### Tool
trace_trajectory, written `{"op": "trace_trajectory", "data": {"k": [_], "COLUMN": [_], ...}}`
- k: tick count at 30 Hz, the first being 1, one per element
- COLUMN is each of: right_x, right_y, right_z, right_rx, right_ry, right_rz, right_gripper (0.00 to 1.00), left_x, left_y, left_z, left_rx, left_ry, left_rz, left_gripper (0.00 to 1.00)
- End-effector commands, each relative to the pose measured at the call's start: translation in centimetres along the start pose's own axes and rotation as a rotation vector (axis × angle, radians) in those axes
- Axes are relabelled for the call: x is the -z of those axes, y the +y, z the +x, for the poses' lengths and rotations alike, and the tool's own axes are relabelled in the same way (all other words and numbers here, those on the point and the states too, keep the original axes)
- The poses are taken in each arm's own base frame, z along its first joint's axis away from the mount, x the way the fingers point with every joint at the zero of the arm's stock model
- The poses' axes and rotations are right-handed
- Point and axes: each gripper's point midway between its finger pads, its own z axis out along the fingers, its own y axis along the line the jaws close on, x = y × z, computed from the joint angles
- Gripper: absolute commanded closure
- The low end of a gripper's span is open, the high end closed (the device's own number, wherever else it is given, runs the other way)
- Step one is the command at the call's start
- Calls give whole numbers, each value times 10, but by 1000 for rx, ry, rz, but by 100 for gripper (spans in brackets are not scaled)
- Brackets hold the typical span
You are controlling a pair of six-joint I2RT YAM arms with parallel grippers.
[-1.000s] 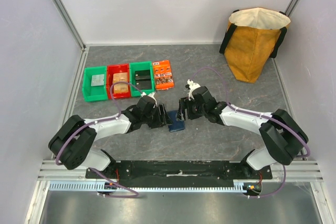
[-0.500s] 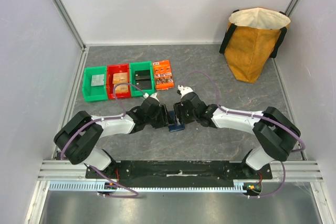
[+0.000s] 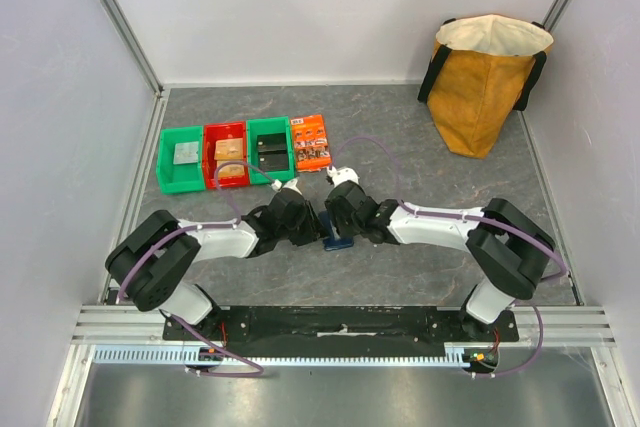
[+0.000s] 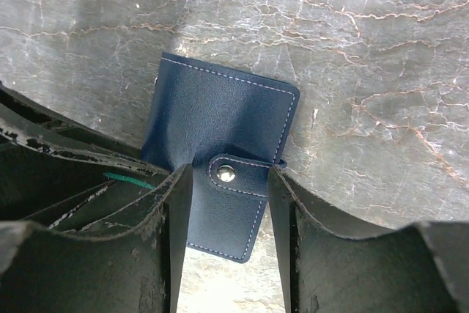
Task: Take the credit cards out of the card holder
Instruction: Open the card holder at the center of the board.
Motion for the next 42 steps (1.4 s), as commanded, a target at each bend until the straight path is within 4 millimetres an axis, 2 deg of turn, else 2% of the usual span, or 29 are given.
{"op": "trace_trajectory", "data": {"k": [1, 5, 13, 19, 23, 27, 32, 42], "right_x": [-3, -6, -3, 10, 19, 27, 22, 13], "right_y": [-6, -14, -34, -45, -53, -67, -83, -73], "right_z": [-6, 0, 4, -7, -13, -16, -4, -2], "right_rx": [28, 56, 91, 89, 86, 69, 13, -208], "right_ry": [-18, -3, -5, -44, -70, -88, -42, -76], "right_rz": [94, 157, 282, 340, 372, 417, 402, 129], "right_gripper": [48, 54, 74, 91, 96, 96, 91, 69], "left_x": [-2, -1, 2, 6, 7, 8, 9, 9], "left_y": [37, 39, 45, 53, 55, 53, 46, 40], "left_z": [20, 17, 19, 17, 17, 17, 11, 6], "left_rx": [7, 4, 7, 6, 9, 4, -20, -66], "left_ry": [26, 7, -2, -18, -22, -23, -32, -33], "left_rz": [-134, -150, -172, -203, -210, -207, -190, -186], "left_gripper": [90, 98, 98, 98, 98, 98, 98, 97]}}
